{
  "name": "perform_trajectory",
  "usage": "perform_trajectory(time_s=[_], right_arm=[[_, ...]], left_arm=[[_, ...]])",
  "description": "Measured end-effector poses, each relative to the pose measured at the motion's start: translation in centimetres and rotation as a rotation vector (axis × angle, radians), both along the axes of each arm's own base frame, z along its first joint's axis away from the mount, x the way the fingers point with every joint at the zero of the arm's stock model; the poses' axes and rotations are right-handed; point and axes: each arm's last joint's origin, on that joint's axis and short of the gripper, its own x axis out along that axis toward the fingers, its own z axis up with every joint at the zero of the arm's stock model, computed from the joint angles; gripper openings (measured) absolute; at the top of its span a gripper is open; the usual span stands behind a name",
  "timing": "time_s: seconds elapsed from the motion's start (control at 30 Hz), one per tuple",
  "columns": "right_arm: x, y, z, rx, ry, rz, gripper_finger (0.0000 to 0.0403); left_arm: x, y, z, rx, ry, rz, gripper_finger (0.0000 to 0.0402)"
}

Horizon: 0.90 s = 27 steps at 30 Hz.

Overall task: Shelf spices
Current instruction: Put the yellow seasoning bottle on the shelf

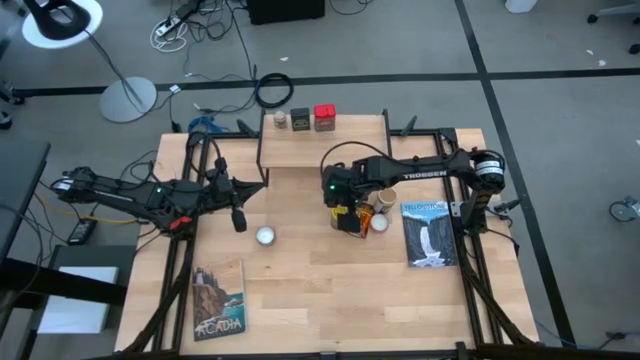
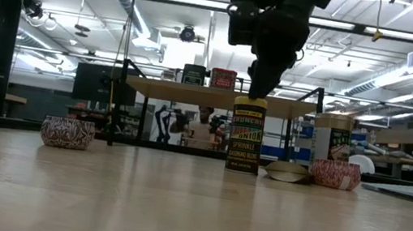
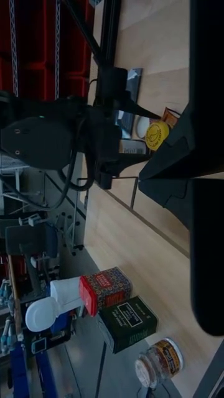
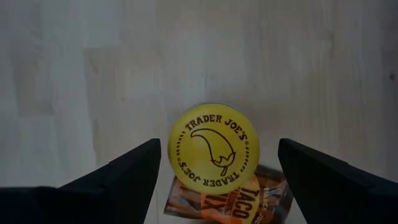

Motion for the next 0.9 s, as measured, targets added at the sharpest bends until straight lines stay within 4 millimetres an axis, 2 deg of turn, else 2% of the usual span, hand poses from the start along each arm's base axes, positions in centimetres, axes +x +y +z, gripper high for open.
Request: perform_trajectory(time_s=[0.43,0.7,0.9], right_arm=[[-0.2,0.3,-1.6,0.012,0.000,-0.015,0.0325],[-0.1,0.6,-1.7,0.014,-0.011,-0.014,0.0325],[0.8,0.8,-3.3,0.020,0.010,-0.015,0.0318]], left_arm=[[0.0,0.0,0.0,0.000,-0.001,0.000,0.0001],[0.0,0.0,0.0,0.000,-0.002,0.000,0.0001],[0.0,0.0,0.0,-0.001,-0.005,-0.001,0.0001]])
